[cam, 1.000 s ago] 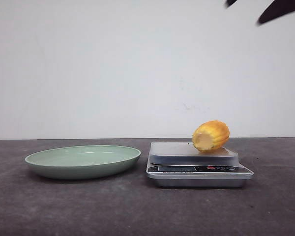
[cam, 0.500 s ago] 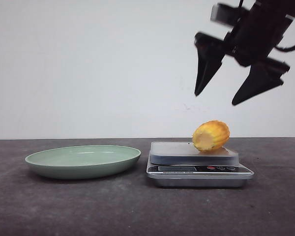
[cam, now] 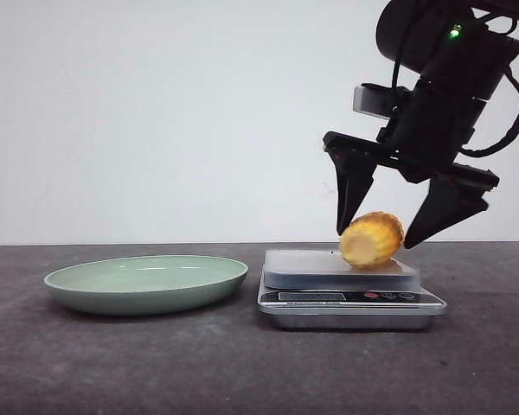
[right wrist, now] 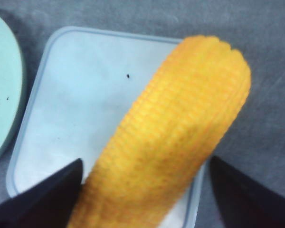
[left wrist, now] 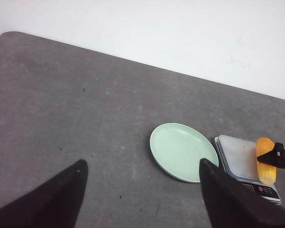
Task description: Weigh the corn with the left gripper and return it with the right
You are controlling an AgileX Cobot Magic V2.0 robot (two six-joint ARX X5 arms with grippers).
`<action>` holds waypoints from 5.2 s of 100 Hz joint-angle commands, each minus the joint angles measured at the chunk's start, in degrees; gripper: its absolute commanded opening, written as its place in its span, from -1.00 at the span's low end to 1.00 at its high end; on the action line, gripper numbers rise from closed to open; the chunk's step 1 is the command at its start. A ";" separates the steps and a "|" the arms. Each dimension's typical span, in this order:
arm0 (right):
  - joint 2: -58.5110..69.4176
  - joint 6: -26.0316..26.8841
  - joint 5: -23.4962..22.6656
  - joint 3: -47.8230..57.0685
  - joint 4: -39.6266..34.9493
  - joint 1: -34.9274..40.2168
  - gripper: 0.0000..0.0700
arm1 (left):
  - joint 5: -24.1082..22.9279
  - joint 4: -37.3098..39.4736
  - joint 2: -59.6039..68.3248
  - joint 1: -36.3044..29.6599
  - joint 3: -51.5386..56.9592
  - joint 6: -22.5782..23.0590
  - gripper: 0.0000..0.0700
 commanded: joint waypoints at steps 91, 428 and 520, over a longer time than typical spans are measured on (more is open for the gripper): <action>0.46 -3.13 7.21 30.01 2.82 22.47 -1.00 | 0.09 -1.16 -0.20 -0.09 0.77 0.77 0.24; -65.00 -14.91 -0.68 15.26 -46.21 -13.97 -0.98 | -0.11 1.46 -0.22 -0.11 -2.60 2.91 -0.97; -65.00 -14.91 -0.68 15.26 -46.21 -13.97 -0.98 | 12.20 61.92 -15.80 17.03 -55.56 14.01 -0.97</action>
